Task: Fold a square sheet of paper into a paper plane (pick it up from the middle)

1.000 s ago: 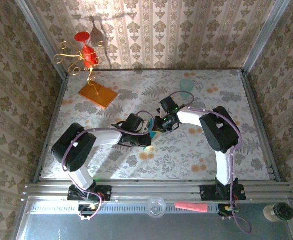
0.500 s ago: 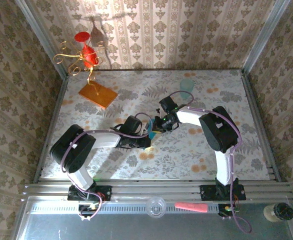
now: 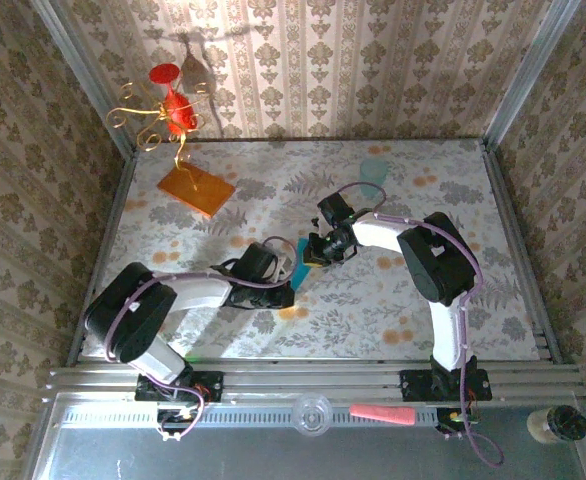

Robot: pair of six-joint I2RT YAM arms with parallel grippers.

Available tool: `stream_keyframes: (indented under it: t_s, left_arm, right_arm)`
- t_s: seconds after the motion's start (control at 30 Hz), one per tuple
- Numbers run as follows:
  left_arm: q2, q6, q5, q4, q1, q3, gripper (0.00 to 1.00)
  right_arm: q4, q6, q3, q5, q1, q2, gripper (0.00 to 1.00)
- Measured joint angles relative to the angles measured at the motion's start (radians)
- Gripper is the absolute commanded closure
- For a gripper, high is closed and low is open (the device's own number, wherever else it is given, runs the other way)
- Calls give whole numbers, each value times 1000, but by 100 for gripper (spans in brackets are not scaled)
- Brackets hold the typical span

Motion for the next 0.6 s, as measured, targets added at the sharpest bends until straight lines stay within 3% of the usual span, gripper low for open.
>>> stream_keyframes:
  t_s: [0.3,0.47,0.6]
  left_arm:
    - [-92,-20,-24,-151,-11,58,100]
    - [-87,-40,-40,-105,29,130,100]
    - [19,-52,-46,-54,53,171,100]
  right_arm:
    - [19,0,-11,-16,0,-2,89]
    - [46,4,-29,-30,-1,-6,89]
    - [62,5,-34,-42,-2,-7,89]
